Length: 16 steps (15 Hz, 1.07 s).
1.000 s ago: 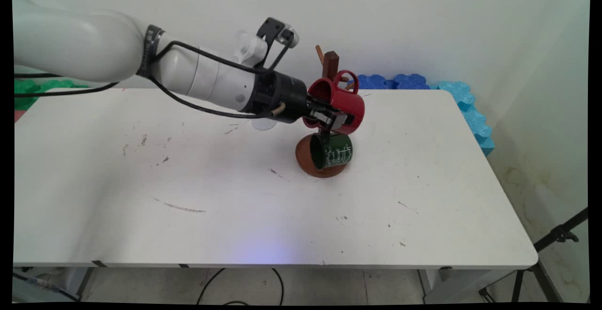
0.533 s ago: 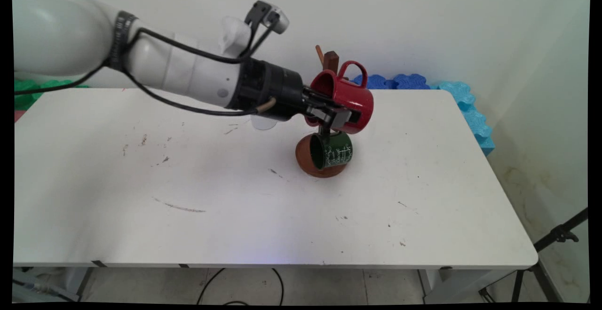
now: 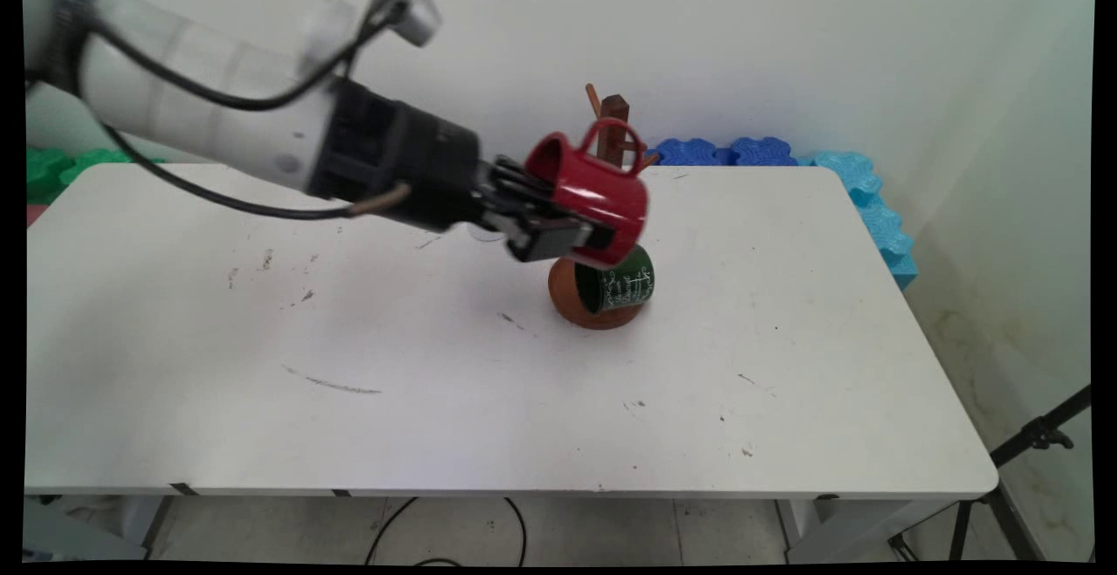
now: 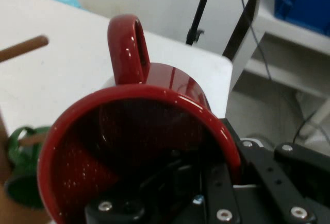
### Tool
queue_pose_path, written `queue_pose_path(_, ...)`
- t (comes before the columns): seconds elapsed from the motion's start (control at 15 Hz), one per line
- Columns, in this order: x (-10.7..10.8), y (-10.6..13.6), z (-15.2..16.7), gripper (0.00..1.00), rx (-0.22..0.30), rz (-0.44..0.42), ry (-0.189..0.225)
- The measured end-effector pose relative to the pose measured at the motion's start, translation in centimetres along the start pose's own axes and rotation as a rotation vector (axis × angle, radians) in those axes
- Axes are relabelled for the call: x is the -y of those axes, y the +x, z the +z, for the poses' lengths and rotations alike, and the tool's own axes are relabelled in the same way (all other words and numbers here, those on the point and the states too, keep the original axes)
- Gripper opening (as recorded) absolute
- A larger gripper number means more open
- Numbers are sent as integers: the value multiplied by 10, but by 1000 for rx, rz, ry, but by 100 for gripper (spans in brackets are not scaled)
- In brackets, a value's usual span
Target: Place the picked object on the table
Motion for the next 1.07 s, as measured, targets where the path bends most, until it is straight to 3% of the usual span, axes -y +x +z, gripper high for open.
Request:
queue_pose_path(0.33,3,-1,-47,0,109,156,-3)
queue_pose_path(0.73,33,-8,-76,0,315,201,135)
queue_pose_path(1.07,49,-7,-71,0,409,214,191)
